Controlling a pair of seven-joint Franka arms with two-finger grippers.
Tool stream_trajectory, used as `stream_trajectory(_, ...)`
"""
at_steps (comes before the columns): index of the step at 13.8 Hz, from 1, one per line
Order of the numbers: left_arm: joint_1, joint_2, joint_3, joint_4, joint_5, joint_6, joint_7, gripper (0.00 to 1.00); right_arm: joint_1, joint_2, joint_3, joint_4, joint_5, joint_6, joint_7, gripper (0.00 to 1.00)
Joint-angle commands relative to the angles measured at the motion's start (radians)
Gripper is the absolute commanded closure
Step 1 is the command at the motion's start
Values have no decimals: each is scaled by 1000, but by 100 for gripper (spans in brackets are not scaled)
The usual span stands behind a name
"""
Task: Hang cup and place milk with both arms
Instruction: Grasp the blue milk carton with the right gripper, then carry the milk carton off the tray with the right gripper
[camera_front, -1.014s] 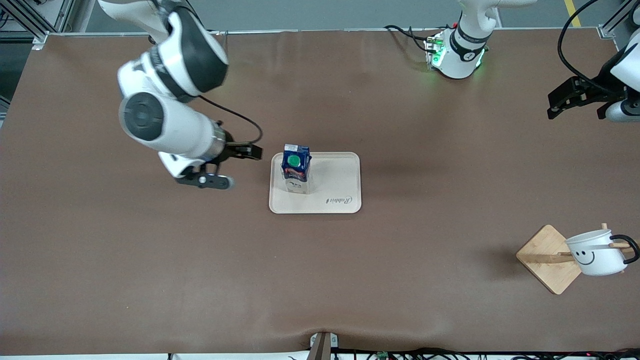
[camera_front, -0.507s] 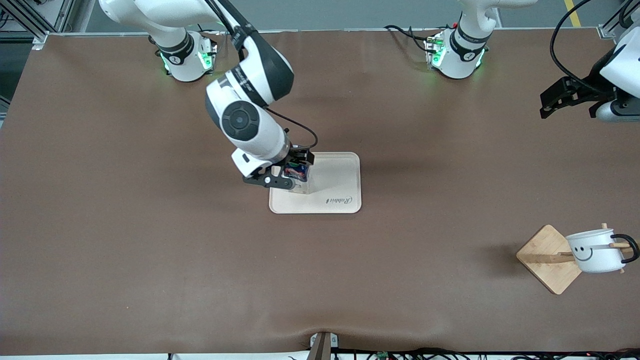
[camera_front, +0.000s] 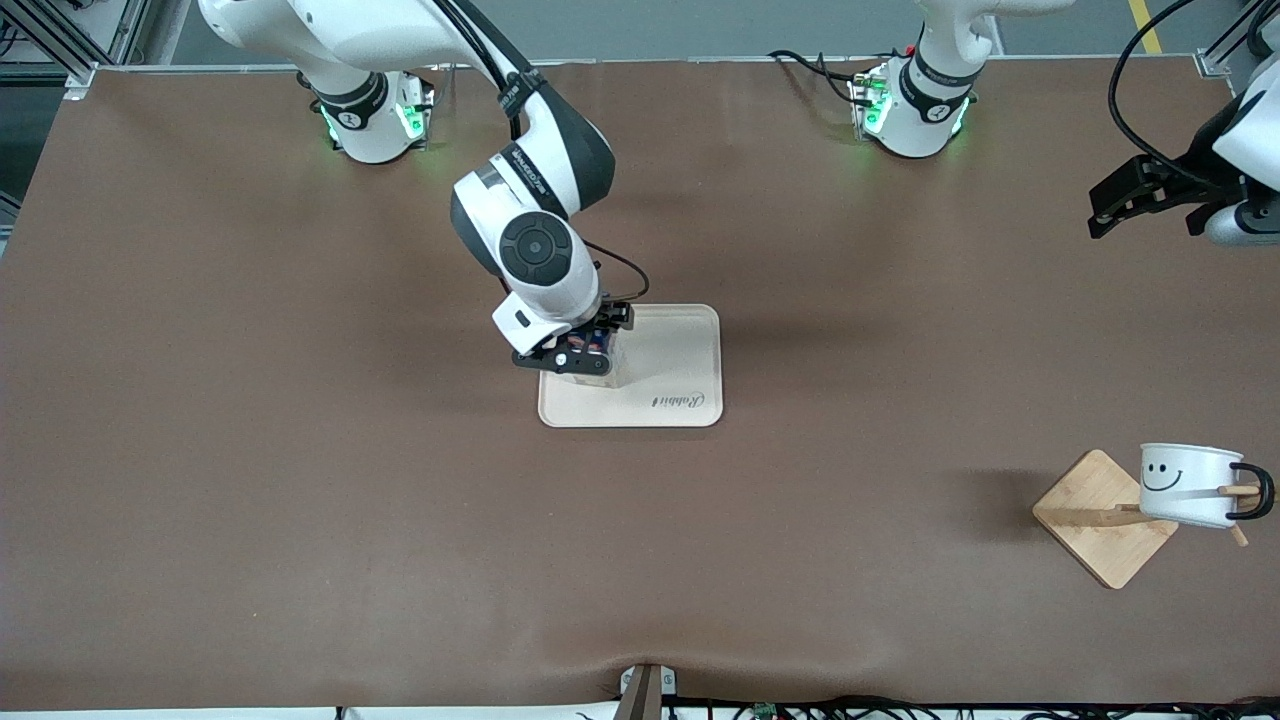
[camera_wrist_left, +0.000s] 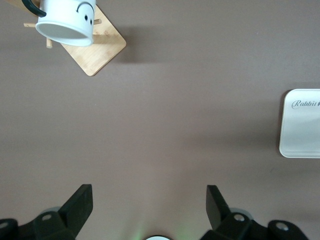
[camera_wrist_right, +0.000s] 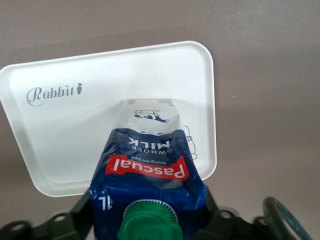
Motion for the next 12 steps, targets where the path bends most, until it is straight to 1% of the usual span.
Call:
stream_trajectory(1,-7,-22,-8,-24,16,12,-14,0,1,-1,-7,39,-11,-8,97,100)
stream_trajectory(2,-7,-19,-8,-22,17,15,-14,0,-8,-3,-7,77,45,-11,123,100)
stream_trajectory(4,-7,-19,-10,-22,17,15,-14,0,-59,-12,-16,148,290,-39,250,100)
stream_trajectory(5,-7,-21,-10,-22,16,15,-14,0,-112,-15,-16,191,354,-96,290,100)
stream_trajectory(6,-6,-21,-10,-22,16,15,-14,0,-176,-15,-14,226,363,-209,284,100)
stream_trajectory(8,-4,-21,-10,-21,16,15,-14,0,-272,-19,-16,289,348,-430,168,100)
stream_trajectory(9,-4,-21,-8,-21,17,15,-14,0,-313,-53,-17,290,288,-501,78,100)
stream_trajectory(10,-3,-22,-10,-21,16,15,-14,0,-356,-88,-16,277,209,-537,7,100)
stream_trajectory(12,-1,-22,-10,-16,16,15,-14,0,-404,-131,-16,233,53,-611,-119,100)
